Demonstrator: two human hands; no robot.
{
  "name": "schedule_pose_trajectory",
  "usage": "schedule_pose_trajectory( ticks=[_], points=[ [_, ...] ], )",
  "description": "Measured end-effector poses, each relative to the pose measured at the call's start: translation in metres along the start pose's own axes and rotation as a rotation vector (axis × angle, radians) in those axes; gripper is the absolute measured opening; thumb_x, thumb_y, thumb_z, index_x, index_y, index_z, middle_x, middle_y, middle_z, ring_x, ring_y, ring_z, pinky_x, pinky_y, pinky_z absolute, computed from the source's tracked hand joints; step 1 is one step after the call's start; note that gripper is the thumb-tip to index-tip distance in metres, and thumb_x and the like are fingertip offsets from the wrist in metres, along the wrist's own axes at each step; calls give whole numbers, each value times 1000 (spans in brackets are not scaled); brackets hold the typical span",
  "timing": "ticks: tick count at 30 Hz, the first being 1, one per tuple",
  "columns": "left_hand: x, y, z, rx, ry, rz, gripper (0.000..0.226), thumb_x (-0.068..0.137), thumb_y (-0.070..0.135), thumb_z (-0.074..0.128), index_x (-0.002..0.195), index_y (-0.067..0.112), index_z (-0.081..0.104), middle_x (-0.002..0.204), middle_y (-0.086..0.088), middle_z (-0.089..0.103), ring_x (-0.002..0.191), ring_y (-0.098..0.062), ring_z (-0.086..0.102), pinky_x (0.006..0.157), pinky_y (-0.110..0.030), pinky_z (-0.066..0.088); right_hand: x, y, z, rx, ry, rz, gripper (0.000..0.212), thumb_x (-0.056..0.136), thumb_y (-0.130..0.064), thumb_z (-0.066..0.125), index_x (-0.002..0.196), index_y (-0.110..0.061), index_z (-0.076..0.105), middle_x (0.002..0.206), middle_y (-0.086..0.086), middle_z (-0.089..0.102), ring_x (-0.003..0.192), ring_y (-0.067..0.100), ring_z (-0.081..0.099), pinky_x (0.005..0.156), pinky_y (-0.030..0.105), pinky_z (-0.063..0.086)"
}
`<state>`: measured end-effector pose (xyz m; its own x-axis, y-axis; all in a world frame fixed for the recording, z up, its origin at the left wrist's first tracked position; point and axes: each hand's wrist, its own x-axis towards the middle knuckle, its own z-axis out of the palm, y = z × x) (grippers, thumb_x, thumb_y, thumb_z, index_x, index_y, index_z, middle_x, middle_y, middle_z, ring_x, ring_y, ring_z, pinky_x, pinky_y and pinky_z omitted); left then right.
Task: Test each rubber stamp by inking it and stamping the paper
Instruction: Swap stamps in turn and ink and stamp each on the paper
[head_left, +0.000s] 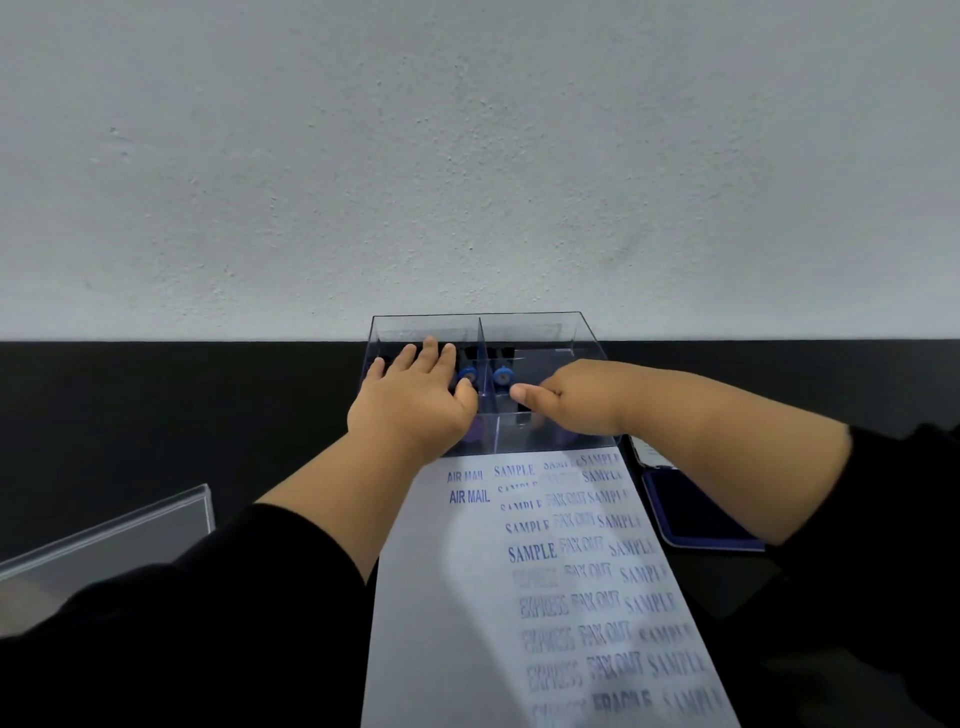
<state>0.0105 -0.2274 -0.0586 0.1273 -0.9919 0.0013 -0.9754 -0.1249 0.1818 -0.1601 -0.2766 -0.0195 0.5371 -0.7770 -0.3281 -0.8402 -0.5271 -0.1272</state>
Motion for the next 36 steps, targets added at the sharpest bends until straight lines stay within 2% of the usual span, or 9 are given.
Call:
schedule_pose_trajectory(
  ticks=[2,8,15,20,23,26,30,32,36],
  points=[
    [0,-1,1,-1,0,-2,56,101,39,19,153,23,6,160,2,-1,147,-15,-1,118,-38,-1,6,-1,2,5,6,11,53,97,-54,17,78,-21,53,83,-2,50,91,18,45,85,30,32],
    [1,-2,1,1,-9,-2,56,101,39,19,153,22,7,160,2,-2,147,-15,-1,118,-39,-1,10,4,7,73,169,-51,34,97,-47,34,81,-22,50,76,-5,50,78,16,48,68,29,36],
    [1,0,-10,68,-87,-10,57,101,39,20,153,19,8,160,-2,-1,147,-21,1,117,-45,-4,-6,9,12,287,416,-62,6,90,-26,58,88,-21,61,101,0,58,90,15,55,79,27,45],
    [-19,11,-25,98,-85,-44,49,102,33,22,148,17,28,156,-7,23,141,-24,25,116,-45,3,-41,10,9,307,581,-72,14,90,-16,57,102,-16,63,93,-5,49,83,9,46,72,19,35],
    [-45,16,-24,49,-74,-17,48,102,32,22,149,19,27,155,-5,24,141,-22,26,117,-43,2,-70,11,8,334,580,-32,16,88,-16,60,104,-19,57,94,-6,51,84,11,49,71,21,37],
    [-69,16,-18,1,-5,21,49,102,30,25,150,24,23,158,-1,18,144,-18,20,117,-41,2,-99,16,11,432,570,41,20,87,-18,63,104,-26,57,103,-5,53,91,12,51,74,21,39],
    [-106,17,-4,-25,113,43,49,101,26,30,150,27,25,158,2,19,144,-13,17,117,-38,3,-129,27,19,464,535,145,45,90,-18,61,132,-27,49,130,1,50,116,17,50,90,23,38],
    [-122,16,3,-27,82,31,50,101,26,30,150,27,23,158,1,18,145,-14,17,118,-38,4,-138,34,24,453,531,214,53,90,-17,60,139,-25,41,135,3,48,121,20,48,96,27,38],
    [-143,9,15,-3,-90,-50,53,101,27,27,152,25,14,160,-1,9,147,-18,10,119,-40,3,-143,44,38,452,615,334,38,87,-18,64,121,-19,46,117,7,58,95,21,56,76,30,45]
  ],
)
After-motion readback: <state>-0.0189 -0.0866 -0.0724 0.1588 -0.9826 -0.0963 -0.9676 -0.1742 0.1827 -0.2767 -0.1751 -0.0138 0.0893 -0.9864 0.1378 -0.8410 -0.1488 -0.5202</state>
